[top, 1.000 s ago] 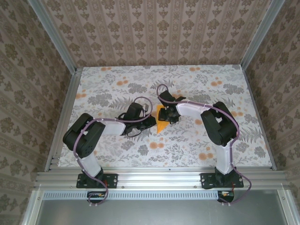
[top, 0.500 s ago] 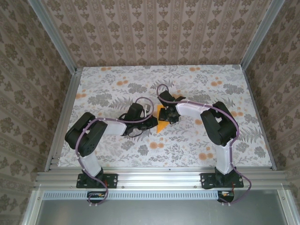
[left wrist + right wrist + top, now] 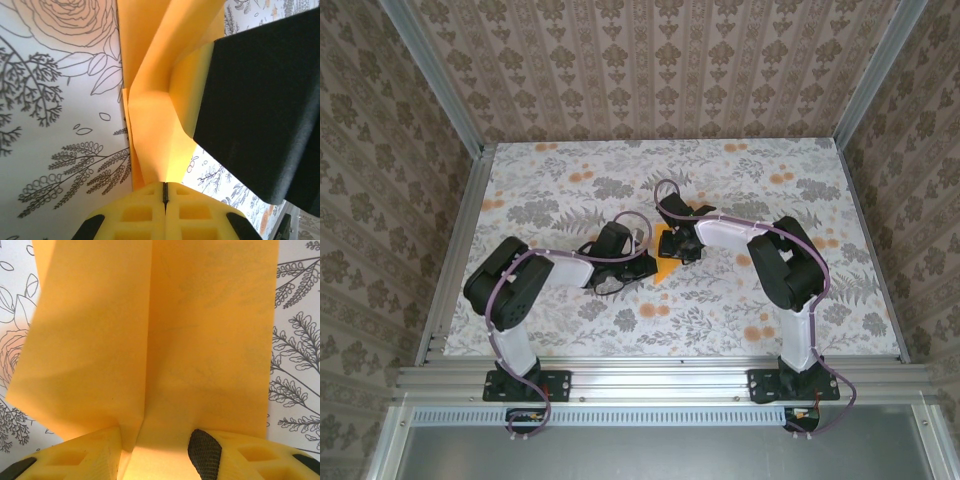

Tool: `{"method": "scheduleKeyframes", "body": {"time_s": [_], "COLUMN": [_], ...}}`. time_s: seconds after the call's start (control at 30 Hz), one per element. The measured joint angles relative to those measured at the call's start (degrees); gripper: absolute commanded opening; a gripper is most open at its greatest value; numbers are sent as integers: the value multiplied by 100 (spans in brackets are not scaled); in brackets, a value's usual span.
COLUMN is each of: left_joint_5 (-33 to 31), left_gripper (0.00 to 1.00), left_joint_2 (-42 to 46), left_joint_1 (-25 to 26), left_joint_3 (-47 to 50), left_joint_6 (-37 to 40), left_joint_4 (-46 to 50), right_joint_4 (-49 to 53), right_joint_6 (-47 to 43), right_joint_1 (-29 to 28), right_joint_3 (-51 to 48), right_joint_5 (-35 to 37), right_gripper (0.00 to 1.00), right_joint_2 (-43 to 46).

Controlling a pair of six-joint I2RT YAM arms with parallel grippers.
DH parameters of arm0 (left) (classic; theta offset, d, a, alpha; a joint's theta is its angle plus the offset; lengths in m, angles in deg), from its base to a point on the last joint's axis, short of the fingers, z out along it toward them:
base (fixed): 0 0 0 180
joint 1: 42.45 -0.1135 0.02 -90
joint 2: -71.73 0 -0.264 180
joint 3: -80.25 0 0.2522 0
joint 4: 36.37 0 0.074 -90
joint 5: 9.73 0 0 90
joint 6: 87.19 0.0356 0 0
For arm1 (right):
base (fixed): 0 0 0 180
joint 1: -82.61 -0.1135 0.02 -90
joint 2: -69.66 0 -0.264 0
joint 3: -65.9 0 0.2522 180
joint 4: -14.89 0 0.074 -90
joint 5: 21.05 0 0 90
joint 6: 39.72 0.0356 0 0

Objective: Fold a paper plane with a square sheet of paper (pick it up from the middle)
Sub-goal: Fourth fold the wing at the center of the table.

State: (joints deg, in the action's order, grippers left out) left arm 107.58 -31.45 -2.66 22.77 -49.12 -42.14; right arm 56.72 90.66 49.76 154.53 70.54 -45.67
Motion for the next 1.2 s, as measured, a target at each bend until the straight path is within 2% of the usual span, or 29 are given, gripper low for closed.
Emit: {"method": "scheduleKeyframes", "body": {"time_s": [1.2], "left_joint_5": [-142], "left_gripper": [3], "left_joint_2": [46], "left_joint_1": [107], "left_joint_3": [-118], "left_joint_6": [376], "left_joint_4": [568], "right_joint_4": [7], "right_joint_6": [35], "right_joint_1": [-7], "right_joint_3": [7], "right_joint_5": [22], "right_gripper": [50], "right_joint_2": [-13]}}
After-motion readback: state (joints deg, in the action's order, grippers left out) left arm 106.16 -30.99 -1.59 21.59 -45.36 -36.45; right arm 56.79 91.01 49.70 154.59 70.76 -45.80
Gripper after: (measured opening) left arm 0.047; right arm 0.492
